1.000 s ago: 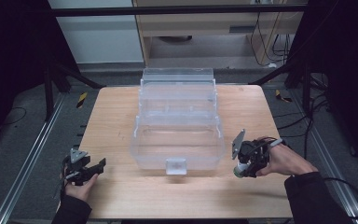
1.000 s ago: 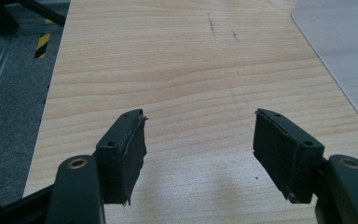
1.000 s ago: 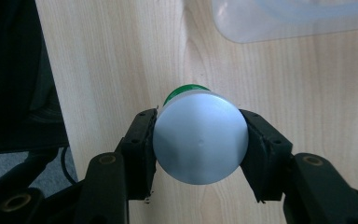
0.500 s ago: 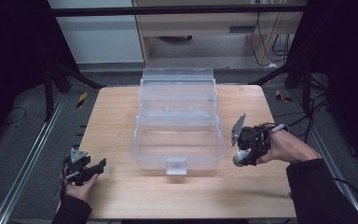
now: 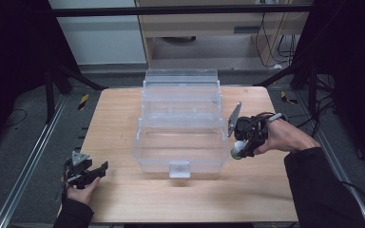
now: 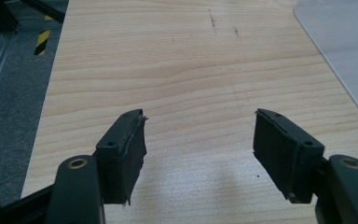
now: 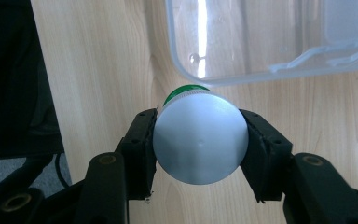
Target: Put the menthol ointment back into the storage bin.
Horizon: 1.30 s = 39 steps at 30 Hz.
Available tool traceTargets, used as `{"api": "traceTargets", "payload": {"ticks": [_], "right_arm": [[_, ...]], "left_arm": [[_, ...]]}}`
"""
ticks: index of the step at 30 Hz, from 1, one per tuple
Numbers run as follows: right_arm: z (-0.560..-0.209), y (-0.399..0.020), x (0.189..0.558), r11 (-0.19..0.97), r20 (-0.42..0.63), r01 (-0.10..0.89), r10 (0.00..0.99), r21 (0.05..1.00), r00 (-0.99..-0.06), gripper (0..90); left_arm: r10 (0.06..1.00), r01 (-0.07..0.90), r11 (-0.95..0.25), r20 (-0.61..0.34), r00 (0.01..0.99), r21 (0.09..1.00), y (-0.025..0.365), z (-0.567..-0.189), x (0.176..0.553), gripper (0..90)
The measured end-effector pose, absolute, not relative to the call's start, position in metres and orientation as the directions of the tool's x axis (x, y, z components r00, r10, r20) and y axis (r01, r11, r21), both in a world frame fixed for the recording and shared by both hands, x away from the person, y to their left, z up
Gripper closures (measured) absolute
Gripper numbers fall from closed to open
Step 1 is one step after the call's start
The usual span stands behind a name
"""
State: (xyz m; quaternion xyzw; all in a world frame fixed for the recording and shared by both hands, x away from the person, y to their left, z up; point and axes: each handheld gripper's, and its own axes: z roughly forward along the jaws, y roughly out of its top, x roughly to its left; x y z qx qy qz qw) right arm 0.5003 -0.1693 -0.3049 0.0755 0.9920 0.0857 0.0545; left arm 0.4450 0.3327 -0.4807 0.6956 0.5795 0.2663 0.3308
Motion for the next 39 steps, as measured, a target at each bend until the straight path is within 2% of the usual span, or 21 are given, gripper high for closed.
{"api": "traceTargets", "payload": {"ticks": [21, 39], "right_arm": [[-0.311, -0.133, 0.526, 0.971, -0.102, 0.123, 0.146, 0.206, -0.984, 50.1], [-0.335, -0.117, 0.538, 0.975, -0.100, 0.109, 0.130, 0.196, -0.986, 50.2]], "left_arm": [[0.982, 0.626, -0.120, -0.002, 0.191, 0.771, 0.334, -0.481, 0.444, 33.7], [0.982, 0.626, -0.118, -0.005, 0.191, 0.771, 0.335, -0.481, 0.444, 33.7]]}}
